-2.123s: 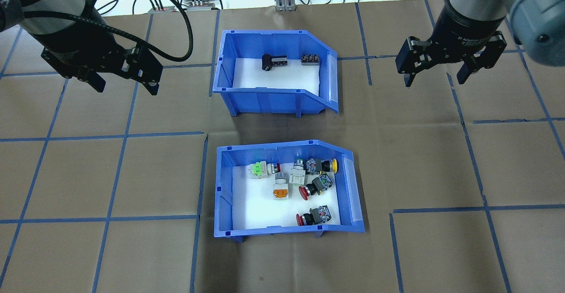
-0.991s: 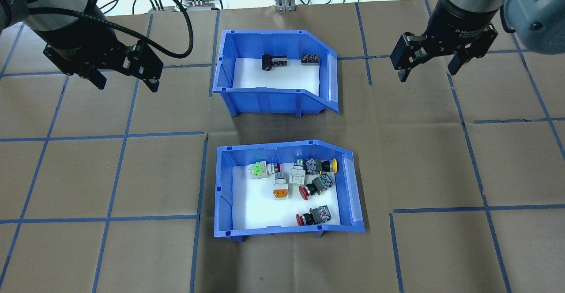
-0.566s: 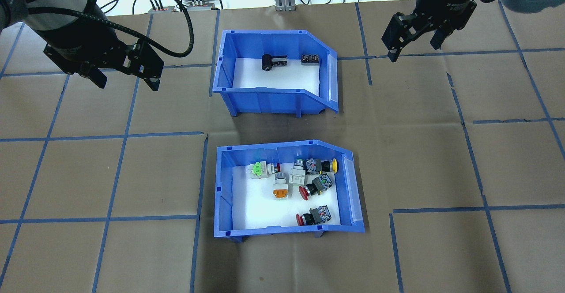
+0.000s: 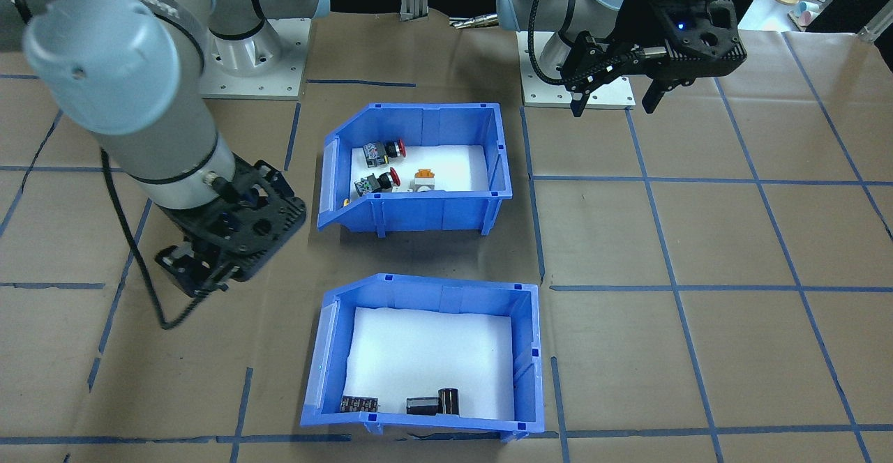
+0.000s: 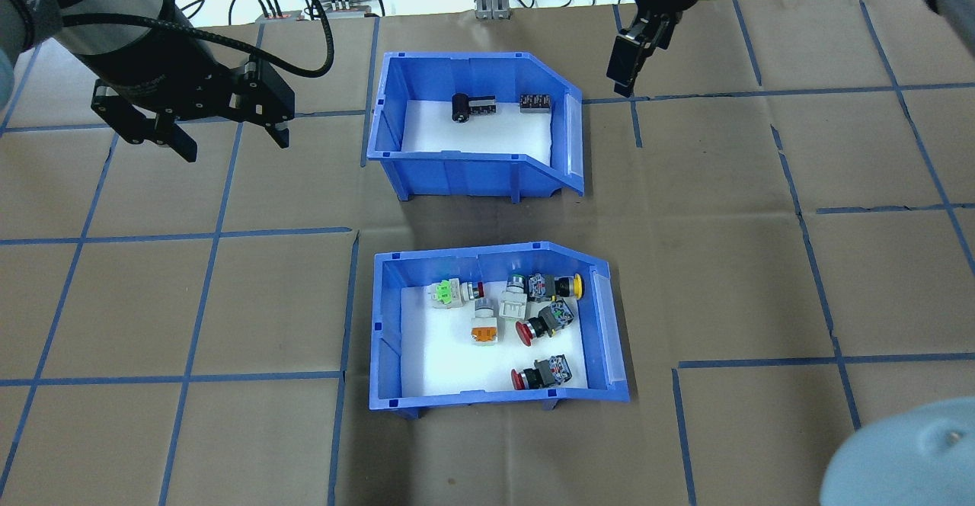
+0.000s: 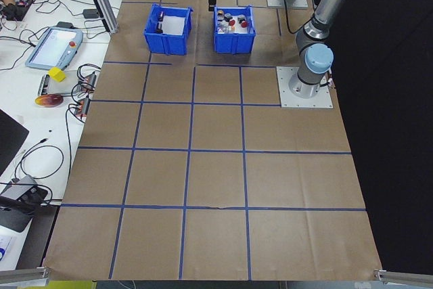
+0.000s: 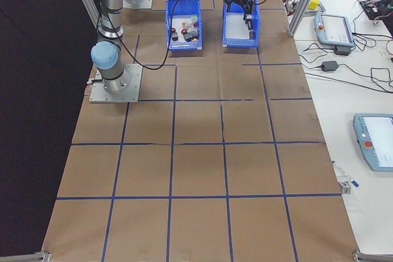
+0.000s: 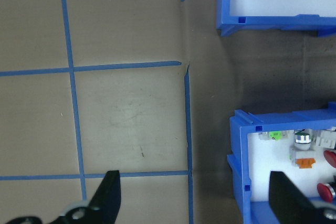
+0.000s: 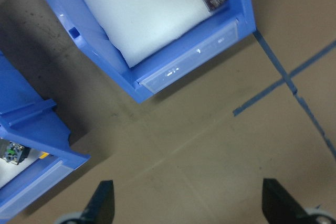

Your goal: Place button box in front

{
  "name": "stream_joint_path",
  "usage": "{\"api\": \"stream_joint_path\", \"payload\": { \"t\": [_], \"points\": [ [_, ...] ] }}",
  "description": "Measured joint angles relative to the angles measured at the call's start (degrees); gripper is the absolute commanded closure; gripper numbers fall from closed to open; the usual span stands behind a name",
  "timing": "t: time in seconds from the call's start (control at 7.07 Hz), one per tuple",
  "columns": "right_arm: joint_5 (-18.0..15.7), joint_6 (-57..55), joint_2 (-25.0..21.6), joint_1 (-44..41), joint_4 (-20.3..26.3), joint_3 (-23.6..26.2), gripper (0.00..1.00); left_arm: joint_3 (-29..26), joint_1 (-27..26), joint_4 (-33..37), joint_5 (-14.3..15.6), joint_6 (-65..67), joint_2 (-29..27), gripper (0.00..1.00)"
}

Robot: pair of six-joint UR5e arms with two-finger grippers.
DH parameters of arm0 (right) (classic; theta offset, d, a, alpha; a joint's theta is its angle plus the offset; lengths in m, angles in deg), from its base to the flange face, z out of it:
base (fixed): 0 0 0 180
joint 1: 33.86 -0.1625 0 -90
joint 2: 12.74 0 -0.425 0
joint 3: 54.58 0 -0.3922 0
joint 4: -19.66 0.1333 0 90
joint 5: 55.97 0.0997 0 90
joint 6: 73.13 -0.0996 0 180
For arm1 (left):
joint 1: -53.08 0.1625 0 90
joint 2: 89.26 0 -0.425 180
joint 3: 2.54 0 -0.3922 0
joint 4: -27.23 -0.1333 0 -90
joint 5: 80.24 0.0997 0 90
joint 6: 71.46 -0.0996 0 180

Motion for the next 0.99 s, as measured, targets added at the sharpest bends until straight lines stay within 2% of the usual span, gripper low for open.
{"api": "stream_joint_path", "payload": {
  "t": [0.14, 0.28, 0.71, 0.99],
  "points": [
    [-1.1, 4.6, 2.4, -3.1, -2.6, -1.3, 0.0, 1.8, -0.7, 0.2, -2.4, 9.6, 1.1, 0.01],
    [-1.3, 8.3, 4.4, -5.5, -4.5, -2.3, 0.0, 4.0, -3.0, 0.3, -3.4, 20.6, 2.3, 0.01],
    [0.5, 12.7, 11.3, -12.3, -7.8, -7.4, 0.0, 11.6, -14.9, -0.3, -4.0, 61.8, 5.0, 0.01],
    [0.7, 12.5, 15.3, -15.7, -8.2, -9.7, 0.0, 19.8, -20.8, -3.8, -4.1, 86.8, 8.4, 0.01]
  ]
}}
